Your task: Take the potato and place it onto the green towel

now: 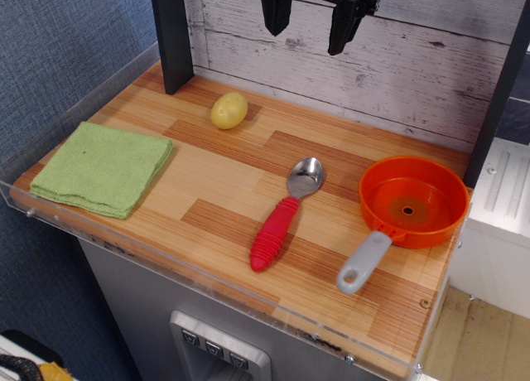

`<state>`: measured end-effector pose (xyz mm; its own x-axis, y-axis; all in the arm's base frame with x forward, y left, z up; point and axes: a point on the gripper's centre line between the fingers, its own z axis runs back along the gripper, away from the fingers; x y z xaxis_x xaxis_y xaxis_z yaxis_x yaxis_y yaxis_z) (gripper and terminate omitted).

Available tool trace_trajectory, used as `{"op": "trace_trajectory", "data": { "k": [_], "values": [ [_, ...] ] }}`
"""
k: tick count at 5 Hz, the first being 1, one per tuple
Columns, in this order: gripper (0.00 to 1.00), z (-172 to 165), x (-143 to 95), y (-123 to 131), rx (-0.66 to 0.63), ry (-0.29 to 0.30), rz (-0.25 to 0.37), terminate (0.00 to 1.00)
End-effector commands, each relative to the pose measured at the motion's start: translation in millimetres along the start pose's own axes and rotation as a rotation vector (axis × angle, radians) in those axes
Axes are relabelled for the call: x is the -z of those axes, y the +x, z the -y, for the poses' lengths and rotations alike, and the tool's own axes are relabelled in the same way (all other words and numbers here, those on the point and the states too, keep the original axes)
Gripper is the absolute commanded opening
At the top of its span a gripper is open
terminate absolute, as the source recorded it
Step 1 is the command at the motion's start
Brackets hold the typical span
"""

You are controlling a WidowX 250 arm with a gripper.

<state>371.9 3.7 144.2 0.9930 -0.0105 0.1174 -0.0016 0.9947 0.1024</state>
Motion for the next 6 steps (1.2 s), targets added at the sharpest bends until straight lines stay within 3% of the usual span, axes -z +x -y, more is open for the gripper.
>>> {"op": "trace_trajectory", "data": {
  "k": [1, 3, 4, 5, 6],
  "values": [
    [1.0, 0.0, 0.0, 0.0, 0.0, 0.0, 0.0, 0.0],
    [1.0, -34.4, 10.7, -21.3, -0.064, 0.014, -0.05, 0.0],
    [1.0, -48.1, 17.7, -15.6, -0.031, 0.055, -0.049, 0.0],
    [1.0, -65.5, 34.0, -8.8, 0.054, 0.046, 0.008, 0.0],
    [1.0, -75.1, 47.2, -3.0, 0.06, 0.05, 0.032, 0.0]
  ]
}}
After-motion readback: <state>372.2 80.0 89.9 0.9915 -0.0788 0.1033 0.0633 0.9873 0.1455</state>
